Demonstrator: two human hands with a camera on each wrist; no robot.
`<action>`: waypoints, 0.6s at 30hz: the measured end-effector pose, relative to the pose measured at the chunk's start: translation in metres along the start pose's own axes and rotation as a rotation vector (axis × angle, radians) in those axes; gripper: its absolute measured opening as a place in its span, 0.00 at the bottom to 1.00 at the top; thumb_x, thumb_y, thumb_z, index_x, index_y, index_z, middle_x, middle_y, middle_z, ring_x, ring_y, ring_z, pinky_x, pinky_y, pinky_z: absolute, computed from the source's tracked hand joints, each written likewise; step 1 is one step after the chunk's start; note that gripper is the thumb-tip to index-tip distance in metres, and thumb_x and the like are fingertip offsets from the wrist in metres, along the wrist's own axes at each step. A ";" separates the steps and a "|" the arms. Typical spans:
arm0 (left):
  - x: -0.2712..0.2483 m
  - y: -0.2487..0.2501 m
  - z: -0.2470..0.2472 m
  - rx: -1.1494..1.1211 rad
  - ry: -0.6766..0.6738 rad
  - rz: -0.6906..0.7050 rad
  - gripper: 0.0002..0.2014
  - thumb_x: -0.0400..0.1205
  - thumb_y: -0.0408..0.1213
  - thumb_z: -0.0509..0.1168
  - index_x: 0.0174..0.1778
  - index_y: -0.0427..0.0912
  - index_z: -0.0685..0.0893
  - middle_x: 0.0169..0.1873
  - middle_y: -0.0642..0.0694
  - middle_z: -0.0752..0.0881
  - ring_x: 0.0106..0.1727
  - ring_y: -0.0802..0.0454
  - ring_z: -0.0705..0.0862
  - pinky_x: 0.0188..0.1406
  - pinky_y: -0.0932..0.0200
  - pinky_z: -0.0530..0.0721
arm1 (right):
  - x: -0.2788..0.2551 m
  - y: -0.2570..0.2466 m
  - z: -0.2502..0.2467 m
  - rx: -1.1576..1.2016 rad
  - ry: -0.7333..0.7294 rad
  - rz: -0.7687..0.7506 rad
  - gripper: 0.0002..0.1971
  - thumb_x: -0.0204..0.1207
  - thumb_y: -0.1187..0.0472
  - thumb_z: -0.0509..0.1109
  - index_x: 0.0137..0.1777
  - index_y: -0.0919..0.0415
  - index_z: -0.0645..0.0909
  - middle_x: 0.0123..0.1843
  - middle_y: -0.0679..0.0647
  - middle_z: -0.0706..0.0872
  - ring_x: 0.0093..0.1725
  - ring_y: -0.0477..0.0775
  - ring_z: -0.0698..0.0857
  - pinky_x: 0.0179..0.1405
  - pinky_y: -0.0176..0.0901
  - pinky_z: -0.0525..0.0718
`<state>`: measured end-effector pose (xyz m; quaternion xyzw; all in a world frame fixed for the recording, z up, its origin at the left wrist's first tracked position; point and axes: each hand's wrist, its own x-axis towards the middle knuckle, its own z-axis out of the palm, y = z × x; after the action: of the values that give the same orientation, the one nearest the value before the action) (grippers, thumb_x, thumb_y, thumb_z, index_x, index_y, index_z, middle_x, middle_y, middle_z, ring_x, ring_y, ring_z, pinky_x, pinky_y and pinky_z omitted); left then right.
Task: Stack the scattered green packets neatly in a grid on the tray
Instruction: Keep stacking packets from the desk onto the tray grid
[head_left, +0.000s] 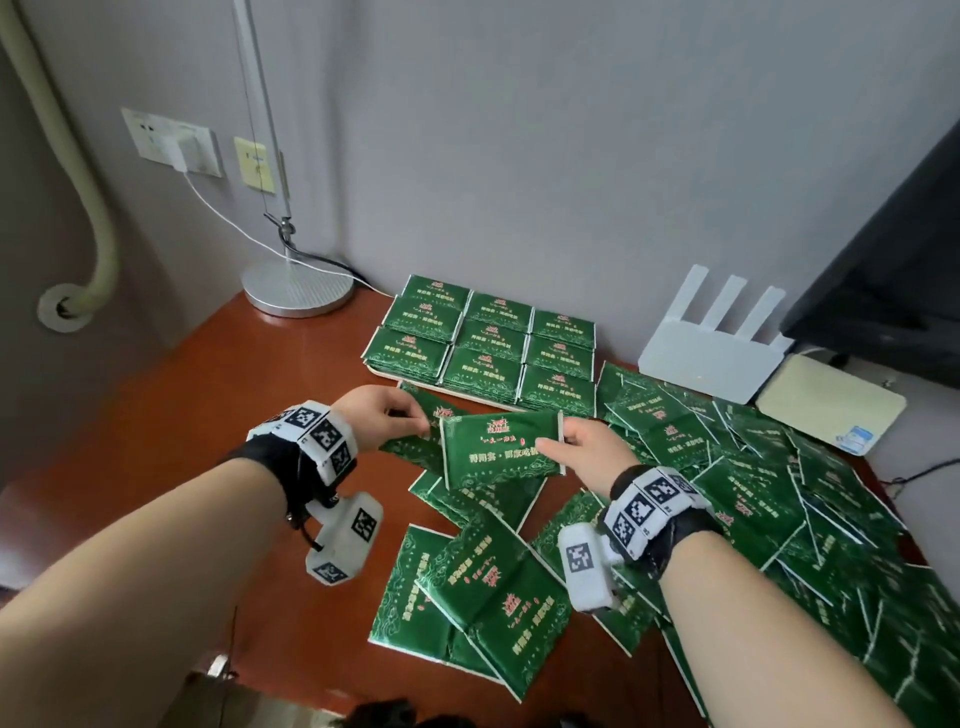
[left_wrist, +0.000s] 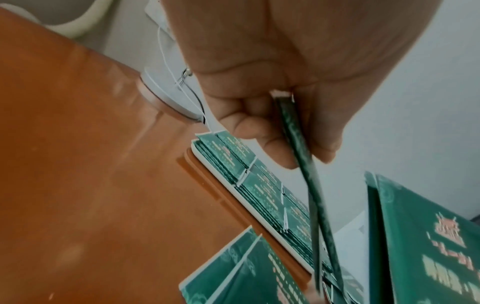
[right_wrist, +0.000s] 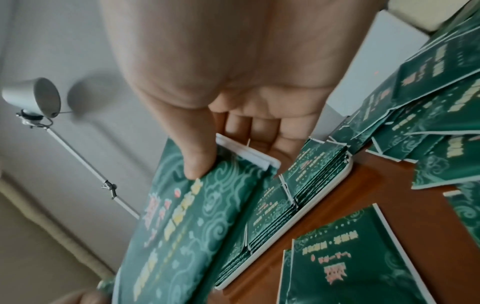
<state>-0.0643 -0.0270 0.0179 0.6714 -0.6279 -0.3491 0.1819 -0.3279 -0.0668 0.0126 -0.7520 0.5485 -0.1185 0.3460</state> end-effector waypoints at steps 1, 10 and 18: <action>0.002 -0.004 -0.007 0.014 0.004 0.006 0.06 0.80 0.45 0.65 0.37 0.54 0.82 0.34 0.56 0.81 0.36 0.58 0.77 0.36 0.68 0.73 | 0.000 -0.001 0.000 0.002 0.020 0.018 0.15 0.79 0.53 0.65 0.36 0.64 0.78 0.39 0.63 0.83 0.38 0.57 0.80 0.44 0.45 0.77; 0.019 0.005 -0.028 -0.049 -0.039 0.195 0.03 0.78 0.46 0.67 0.39 0.55 0.83 0.35 0.59 0.83 0.39 0.60 0.81 0.41 0.69 0.77 | 0.009 -0.036 0.007 0.070 0.043 0.016 0.12 0.79 0.53 0.65 0.50 0.60 0.84 0.53 0.54 0.87 0.54 0.54 0.84 0.59 0.48 0.80; 0.041 -0.004 -0.040 -0.062 -0.079 0.208 0.11 0.77 0.49 0.67 0.34 0.49 0.78 0.31 0.49 0.78 0.33 0.54 0.74 0.36 0.63 0.75 | 0.011 -0.045 0.006 0.027 0.103 0.111 0.23 0.77 0.45 0.63 0.55 0.68 0.80 0.50 0.65 0.86 0.41 0.53 0.80 0.53 0.51 0.80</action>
<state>-0.0352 -0.0738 0.0332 0.5823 -0.6898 -0.3739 0.2128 -0.2872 -0.0672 0.0357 -0.7087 0.6047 -0.1450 0.3333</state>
